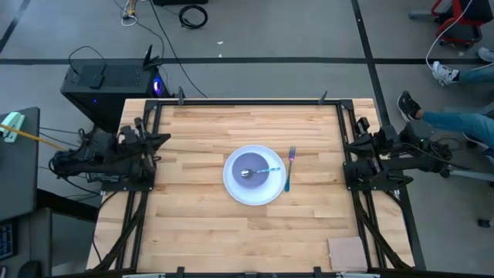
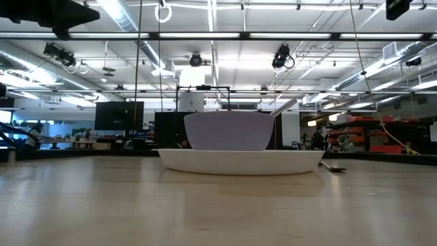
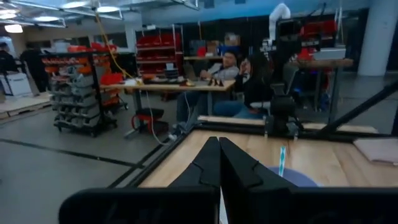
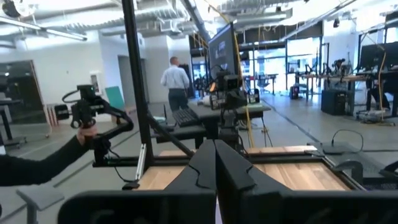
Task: Set table place
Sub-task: Return to Home Position
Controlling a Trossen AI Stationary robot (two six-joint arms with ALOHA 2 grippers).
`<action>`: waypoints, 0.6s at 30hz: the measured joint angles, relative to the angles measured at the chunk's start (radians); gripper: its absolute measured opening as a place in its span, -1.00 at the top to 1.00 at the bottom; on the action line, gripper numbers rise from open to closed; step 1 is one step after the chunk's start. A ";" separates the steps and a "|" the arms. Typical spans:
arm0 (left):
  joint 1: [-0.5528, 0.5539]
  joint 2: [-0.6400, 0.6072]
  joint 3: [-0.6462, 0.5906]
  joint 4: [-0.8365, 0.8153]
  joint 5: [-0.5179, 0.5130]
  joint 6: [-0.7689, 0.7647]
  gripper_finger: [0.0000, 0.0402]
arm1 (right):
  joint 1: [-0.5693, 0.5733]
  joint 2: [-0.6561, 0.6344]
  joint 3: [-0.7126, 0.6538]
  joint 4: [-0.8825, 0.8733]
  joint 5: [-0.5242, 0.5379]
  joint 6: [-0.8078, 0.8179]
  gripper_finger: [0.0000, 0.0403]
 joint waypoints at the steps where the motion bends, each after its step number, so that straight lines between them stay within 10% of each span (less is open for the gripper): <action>1: 0.000 0.001 -0.004 -0.002 0.001 0.004 0.99 | 0.000 -0.015 -0.005 0.000 0.000 -0.001 0.99; 18: 0.000 0.004 -0.216 0.153 0.002 0.009 0.98 | 0.000 -0.013 -0.220 0.188 -0.004 0.034 0.99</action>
